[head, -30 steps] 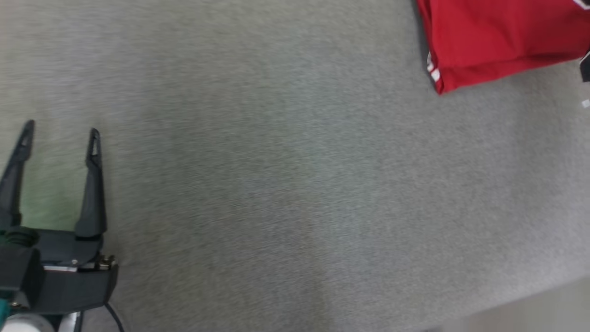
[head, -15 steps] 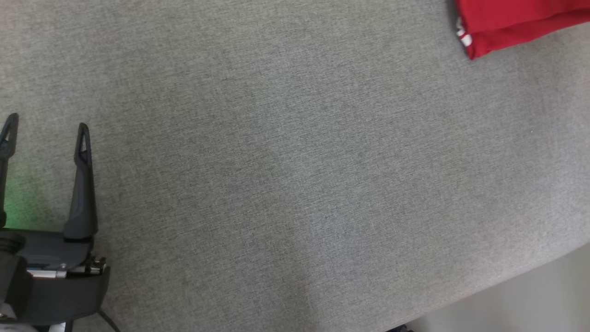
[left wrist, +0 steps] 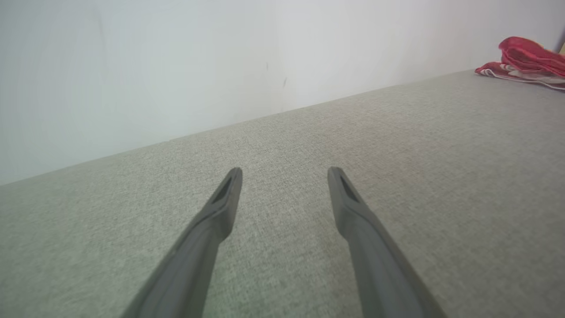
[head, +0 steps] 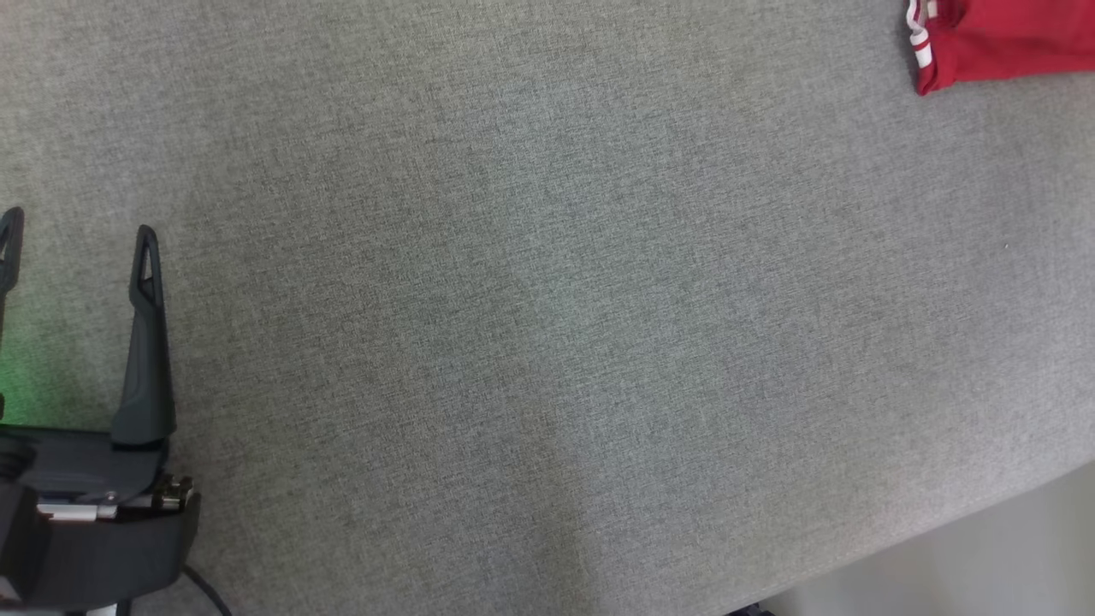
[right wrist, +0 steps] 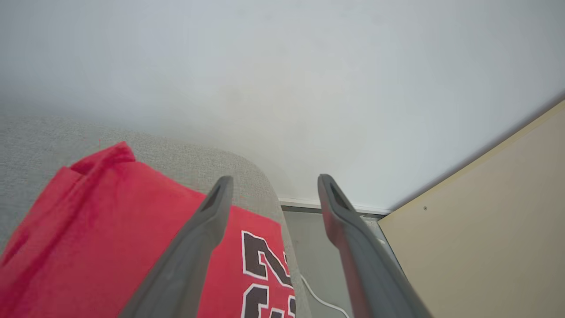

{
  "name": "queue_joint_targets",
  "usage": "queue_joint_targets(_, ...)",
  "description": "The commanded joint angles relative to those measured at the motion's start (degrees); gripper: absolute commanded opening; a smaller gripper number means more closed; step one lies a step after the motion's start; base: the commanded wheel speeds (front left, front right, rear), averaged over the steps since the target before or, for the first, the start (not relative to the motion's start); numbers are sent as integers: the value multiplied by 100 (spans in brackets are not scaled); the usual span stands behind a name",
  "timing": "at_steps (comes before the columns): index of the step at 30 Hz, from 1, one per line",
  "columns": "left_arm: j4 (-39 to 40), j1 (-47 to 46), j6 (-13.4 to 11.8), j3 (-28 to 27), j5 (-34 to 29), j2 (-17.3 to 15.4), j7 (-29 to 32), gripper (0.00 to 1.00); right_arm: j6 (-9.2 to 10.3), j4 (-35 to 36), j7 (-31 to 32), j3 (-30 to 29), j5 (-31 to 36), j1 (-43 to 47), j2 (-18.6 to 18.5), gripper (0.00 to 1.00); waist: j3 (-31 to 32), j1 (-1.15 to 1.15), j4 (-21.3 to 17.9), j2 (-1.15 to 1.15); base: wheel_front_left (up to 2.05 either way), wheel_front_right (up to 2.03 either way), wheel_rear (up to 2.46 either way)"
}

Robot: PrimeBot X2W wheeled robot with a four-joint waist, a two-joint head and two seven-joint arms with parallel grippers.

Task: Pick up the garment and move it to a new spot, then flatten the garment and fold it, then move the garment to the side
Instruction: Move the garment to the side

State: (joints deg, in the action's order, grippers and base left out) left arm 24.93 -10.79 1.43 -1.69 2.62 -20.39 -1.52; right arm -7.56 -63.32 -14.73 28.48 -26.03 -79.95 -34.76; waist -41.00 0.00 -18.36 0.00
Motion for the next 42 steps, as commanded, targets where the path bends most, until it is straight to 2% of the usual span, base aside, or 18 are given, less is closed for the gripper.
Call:
queue_joint_targets(1, -96, 75, -34, -10, 22, -17, -35, 100, 17, 93, -45, -53, 106, -39, 36, 100, 41, 0, 2, 0, 0, 0, 0)
queue_joint_targets(8, -436, 104, -118, 76, 186, 188, -350, 100, 17, 842, -41, -472, 415, 264, 16, 100, 447, 0, 207, 0, 0, 0, 0)
queue_joint_targets(16, -1130, 315, -238, 94, 422, 482, -861, 100, 17, 1907, -41, -1148, 721, 1098, 417, 100, 1280, 0, 611, 0, 0, 0, 0)
queue_joint_targets(27, -1947, 682, -285, 118, 691, 771, -1216, 100, 17, 3025, -41, -1769, 958, 2889, 1194, 100, 2300, 0, 1099, 0, 0, 0, 0)
queue_joint_targets(36, -2428, 922, -265, 88, 847, 910, -1337, 100, 16, 3768, -42, -2159, 957, 4579, 1590, 100, 2947, 0, 1468, 0, 0, 0, 0)
queue_joint_targets(42, -2601, 1120, -251, 113, 877, 977, -1358, 100, 17, 4485, 20, -2315, 886, 5678, 1669, 100, 3280, 0, 1668, 0, 0, 0, 0)
